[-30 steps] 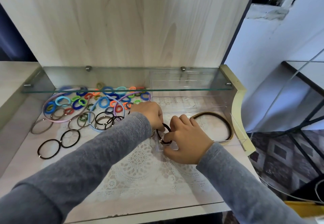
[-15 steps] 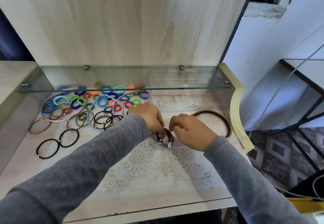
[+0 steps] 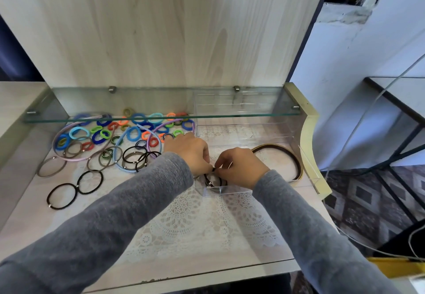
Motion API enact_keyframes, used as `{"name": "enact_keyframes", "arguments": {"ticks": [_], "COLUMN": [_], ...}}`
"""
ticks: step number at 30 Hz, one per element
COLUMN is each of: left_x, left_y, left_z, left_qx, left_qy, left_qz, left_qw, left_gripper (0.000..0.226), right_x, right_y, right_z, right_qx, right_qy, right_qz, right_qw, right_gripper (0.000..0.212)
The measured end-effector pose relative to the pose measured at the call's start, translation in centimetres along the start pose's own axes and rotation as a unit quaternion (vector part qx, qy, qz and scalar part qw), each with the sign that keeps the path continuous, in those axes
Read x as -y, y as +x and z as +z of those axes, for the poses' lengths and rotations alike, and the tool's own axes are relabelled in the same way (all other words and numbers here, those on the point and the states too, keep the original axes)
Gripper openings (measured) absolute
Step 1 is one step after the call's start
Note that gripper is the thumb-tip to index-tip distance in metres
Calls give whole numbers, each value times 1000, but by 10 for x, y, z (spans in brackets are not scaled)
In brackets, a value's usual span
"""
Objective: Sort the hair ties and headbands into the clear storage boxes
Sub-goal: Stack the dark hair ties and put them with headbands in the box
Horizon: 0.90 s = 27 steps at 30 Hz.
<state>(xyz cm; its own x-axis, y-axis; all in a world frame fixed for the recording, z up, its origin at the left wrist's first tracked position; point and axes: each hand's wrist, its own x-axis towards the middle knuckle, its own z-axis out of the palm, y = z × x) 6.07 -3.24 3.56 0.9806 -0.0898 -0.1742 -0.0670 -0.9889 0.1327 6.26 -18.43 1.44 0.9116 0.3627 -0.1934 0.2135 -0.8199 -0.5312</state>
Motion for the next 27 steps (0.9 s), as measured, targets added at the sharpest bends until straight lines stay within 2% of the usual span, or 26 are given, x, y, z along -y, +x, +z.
{"name": "enact_keyframes", "arguments": {"ticks": [6,17,27], "left_x": [1,2,2], "left_y": [-1,6,7], "left_z": [-2,0,6], "left_qx": [-3,0,20], "left_qy": [-9,-86,-79], "left_qz": [19,8,14], "left_qw": [1000,996,997], "left_gripper": [8,14,10], "right_x": [1,-4,-6], "right_y": [5,2,0], "right_z": [6,-1,-2], "right_qx": [-40,-55,-40], "right_qy": [17,71,68], "right_qz": [-9,11,38], "right_qw": [999,996,996], "right_gripper": [5,8,3]}}
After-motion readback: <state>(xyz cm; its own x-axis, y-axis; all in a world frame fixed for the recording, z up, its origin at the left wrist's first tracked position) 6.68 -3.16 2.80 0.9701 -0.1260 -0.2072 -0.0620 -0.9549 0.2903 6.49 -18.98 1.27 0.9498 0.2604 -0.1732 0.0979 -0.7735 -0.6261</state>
